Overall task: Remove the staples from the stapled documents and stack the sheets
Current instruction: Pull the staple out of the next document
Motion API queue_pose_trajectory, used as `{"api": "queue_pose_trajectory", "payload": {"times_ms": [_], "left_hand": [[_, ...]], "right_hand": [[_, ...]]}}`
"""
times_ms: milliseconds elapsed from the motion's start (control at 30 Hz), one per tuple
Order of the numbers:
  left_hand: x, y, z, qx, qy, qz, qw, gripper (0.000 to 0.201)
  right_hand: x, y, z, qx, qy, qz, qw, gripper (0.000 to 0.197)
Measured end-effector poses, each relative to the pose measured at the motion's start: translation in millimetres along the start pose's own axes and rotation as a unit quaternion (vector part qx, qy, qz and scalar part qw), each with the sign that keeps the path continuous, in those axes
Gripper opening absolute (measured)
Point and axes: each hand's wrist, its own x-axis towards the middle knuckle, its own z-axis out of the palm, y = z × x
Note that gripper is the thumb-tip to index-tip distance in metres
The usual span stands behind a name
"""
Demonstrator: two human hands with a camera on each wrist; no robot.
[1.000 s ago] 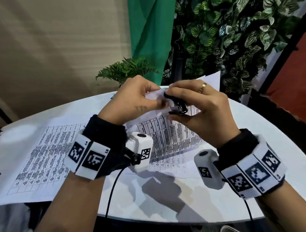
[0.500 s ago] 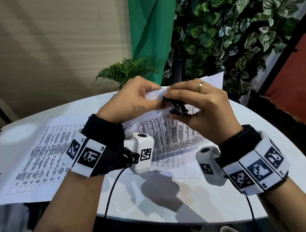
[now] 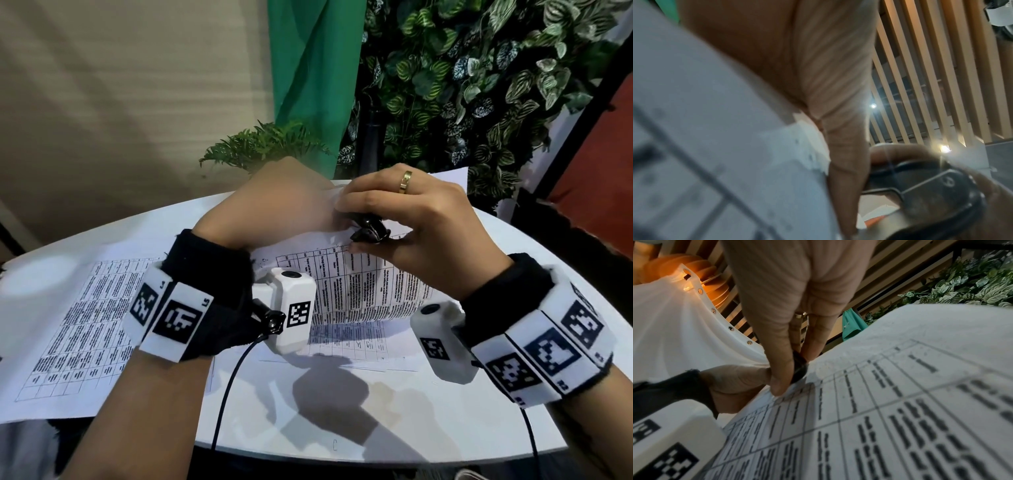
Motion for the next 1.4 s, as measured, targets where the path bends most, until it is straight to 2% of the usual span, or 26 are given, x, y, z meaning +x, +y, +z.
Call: {"api": "queue_pose_trajectory", "payload": {"times_ms": [167, 300, 467, 667, 833, 967, 1133, 1400], "left_hand": [[1, 2, 0, 0.004, -0.013, -0.009, 1.000, 0.025], [0, 3, -3, -0.009, -0.042, -0.012, 0.999, 0.036], [-1, 7, -5, -0.019, -0.069, -0.021, 0.997, 0.017], [1, 4, -4, -0.035, -0.075, -0.026, 0.996, 0.020], [1, 3, -4, -0.063, -0.072, -0.018, 0.995, 0.031], [0, -1, -4, -0.082, -0.063, -0.005, 0.995, 0.021], [-1, -6, 1, -0.132, -0.019, 0.001, 0.991, 0.014], [-5, -5, 2, -0.199, -0.015, -0.001, 0.980, 0.011]], "right_hand": [[1, 1, -4, 0.015, -0.017, -0.004, 1.000, 0.039], [1, 0, -4, 0.015, -0.018, -0.011, 1.000, 0.034], [2, -1, -5, 0.024, -0.019, -0.011, 0.999, 0.032], [1, 0, -6, 0.026, -0.011, 0.013, 1.000, 0.031], [3, -2, -5, 0.028, -0.003, 0.032, 0.999, 0.027], [4, -2, -4, 0.074, 0.012, 0.068, 0.995, 0.028], [0, -3, -3, 0.125, 0.045, 0.115, 0.984, 0.033], [-5, -6, 1, 0.233, 0.079, 0.166, 0.955, 0.039]]}}
